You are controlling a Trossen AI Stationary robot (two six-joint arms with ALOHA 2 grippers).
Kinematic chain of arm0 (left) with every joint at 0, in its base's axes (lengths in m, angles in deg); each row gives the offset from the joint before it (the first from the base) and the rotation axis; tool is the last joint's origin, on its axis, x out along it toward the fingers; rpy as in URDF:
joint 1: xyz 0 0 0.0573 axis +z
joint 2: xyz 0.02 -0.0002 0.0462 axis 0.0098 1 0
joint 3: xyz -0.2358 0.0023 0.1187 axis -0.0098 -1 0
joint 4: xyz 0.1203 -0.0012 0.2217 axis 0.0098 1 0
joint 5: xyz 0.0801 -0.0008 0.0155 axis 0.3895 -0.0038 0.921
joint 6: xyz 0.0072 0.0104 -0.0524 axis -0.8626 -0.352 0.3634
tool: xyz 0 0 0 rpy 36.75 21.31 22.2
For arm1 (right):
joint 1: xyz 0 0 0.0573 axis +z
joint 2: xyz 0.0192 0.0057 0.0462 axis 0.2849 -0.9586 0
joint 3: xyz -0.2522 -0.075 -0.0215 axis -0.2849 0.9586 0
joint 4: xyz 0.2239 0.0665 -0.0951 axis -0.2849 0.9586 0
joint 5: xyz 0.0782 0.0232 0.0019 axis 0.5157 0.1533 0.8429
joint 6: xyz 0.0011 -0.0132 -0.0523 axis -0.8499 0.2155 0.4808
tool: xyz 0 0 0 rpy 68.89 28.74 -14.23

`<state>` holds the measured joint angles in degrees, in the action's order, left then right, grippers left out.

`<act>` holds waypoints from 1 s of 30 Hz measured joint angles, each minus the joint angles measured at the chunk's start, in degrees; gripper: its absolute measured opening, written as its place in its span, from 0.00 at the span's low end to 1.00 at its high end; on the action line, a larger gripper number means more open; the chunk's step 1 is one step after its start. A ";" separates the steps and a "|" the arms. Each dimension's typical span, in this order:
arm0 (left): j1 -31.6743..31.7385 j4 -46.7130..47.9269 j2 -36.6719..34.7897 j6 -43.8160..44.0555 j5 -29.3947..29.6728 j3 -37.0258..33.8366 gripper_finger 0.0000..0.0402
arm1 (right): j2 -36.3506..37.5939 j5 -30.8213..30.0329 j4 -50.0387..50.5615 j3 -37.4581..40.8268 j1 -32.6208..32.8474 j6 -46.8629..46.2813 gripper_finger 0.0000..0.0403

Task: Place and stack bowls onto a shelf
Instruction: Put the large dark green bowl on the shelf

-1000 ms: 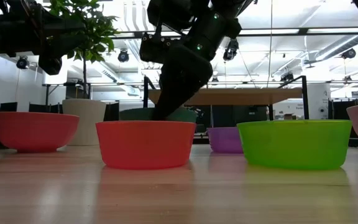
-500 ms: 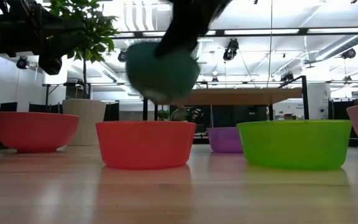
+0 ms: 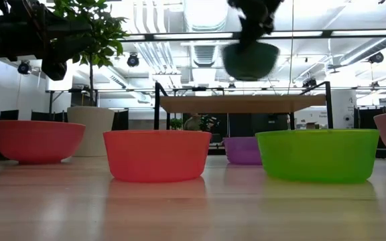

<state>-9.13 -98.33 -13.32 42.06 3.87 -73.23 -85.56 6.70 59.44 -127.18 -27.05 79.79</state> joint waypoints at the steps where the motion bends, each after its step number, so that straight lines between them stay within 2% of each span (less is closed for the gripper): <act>1: 0.00 0.02 -0.02 0.00 0.00 0.00 0.32 | 0.02 0.00 1.36 0.00 -1.33 -0.71 0.03; 6: 0.00 0.00 -0.02 0.00 0.00 0.00 0.32 | -0.22 0.34 2.92 0.78 -6.32 -0.01 0.03; 11: 0.00 0.00 -0.02 0.00 0.00 0.00 0.32 | -0.12 0.45 0.88 3.96 -8.24 0.89 0.03; 18: 0.00 0.00 -0.03 0.00 -0.02 0.00 0.32 | -0.12 0.65 -2.31 7.54 -8.68 1.64 0.03; 30: 0.00 0.00 -0.03 0.00 -0.02 0.00 0.32 | -0.12 0.67 -2.83 7.74 -8.68 2.56 0.03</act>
<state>-9.13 -98.33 -13.35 42.06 3.85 -73.23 -85.68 7.37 56.61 -119.44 -35.73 82.34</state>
